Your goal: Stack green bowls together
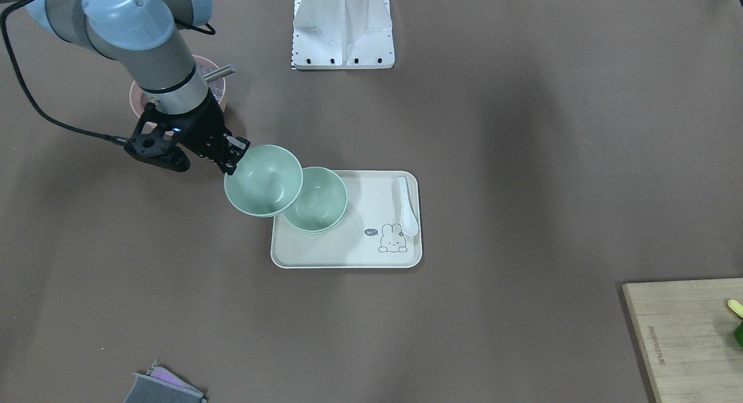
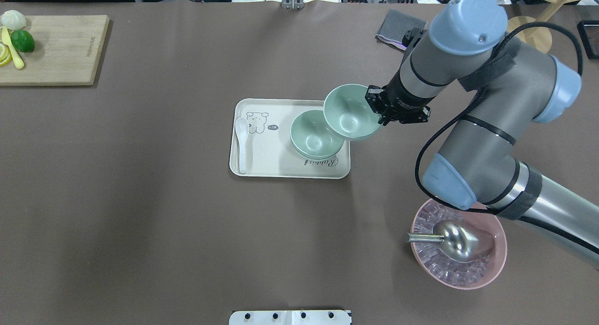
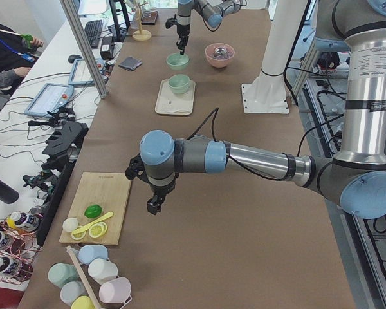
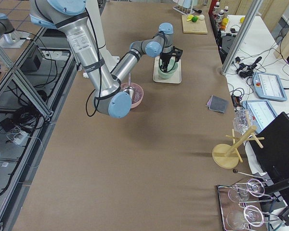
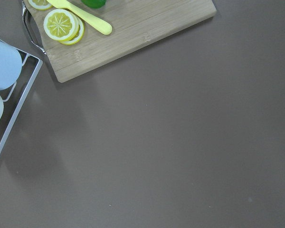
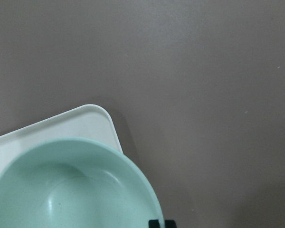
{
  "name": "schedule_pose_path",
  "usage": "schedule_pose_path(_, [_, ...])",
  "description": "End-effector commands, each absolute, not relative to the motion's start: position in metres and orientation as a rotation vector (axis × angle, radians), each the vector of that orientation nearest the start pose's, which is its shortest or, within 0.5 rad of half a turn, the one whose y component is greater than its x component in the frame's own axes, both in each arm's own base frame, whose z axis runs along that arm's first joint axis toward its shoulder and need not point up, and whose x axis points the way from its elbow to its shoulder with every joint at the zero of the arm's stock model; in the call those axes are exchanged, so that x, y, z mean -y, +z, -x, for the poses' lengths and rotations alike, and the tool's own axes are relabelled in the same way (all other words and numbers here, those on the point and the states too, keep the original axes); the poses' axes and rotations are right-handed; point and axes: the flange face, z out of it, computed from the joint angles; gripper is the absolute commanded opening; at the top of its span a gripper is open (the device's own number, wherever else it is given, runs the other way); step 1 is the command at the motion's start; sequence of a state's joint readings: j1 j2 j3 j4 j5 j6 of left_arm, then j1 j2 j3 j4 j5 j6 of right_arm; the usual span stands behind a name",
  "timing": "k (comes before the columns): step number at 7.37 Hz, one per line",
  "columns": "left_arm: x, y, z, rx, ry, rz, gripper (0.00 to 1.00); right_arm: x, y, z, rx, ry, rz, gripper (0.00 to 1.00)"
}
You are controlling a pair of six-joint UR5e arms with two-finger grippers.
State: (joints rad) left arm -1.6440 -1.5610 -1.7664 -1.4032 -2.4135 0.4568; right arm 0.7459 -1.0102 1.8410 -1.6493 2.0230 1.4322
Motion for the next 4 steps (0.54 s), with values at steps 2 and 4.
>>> schedule_pose_path(2, [0.476, 0.581, 0.094, -0.819, 0.362, -0.236, 0.98, 0.491, 0.212, 0.46, 0.822, 0.479, 0.116, 0.0])
schedule_pose_path(4, [0.476, 0.581, 0.094, -0.819, 0.357, -0.232, 0.98, 0.489, 0.211, 0.464, 0.823, 0.506, 0.131, 0.0])
